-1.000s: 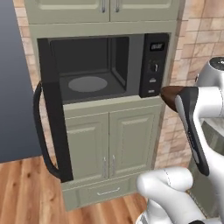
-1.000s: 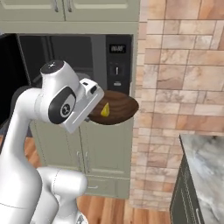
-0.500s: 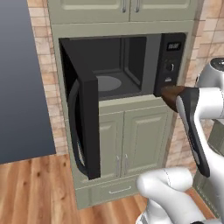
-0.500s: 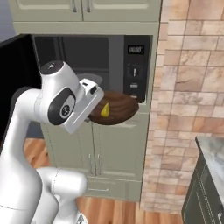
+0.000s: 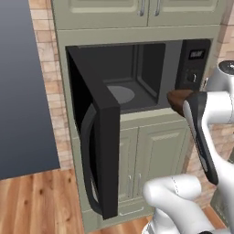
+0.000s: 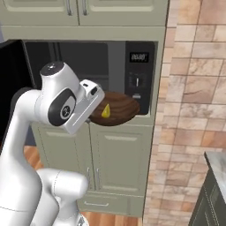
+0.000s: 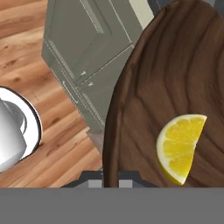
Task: Pick the lemon wedge from the sink and place it in the bowl. Then pick the bowl and place it in the microwave. Then close the microwave door and press the start button.
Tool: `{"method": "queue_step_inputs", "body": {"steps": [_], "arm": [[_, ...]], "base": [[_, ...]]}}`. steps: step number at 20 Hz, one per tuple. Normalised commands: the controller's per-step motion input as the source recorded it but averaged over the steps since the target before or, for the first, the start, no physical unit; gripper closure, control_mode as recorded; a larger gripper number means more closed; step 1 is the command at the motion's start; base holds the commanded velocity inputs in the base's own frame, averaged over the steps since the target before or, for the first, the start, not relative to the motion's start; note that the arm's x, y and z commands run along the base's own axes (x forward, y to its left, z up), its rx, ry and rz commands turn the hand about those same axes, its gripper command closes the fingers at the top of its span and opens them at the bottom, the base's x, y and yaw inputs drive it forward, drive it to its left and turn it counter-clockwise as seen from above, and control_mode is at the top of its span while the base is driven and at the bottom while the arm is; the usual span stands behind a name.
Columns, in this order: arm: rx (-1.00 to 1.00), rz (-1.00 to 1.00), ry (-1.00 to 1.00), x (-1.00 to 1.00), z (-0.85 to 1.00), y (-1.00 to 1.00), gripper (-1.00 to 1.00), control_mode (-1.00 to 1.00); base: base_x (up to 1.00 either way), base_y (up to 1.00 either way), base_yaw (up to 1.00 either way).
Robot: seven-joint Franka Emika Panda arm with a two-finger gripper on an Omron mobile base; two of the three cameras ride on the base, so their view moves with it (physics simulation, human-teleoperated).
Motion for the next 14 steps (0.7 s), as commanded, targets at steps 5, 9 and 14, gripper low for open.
{"method": "queue_step_inputs", "body": {"steps": [5,9,14], "arm": [[0.00,0.00,0.00,0.00,0.00,0.00,1.00,1.00],[0.00,0.02,0.00,-0.18,-0.06,0.01,1.00,-1.00],[-0.01,0.20,-0.01,-0.13,-0.18,0.60,1.00,-1.00]], "base": [[0.05,0.00,0.01],[-0.04,0.00,0.00],[0.00,0.00,0.00]]}}
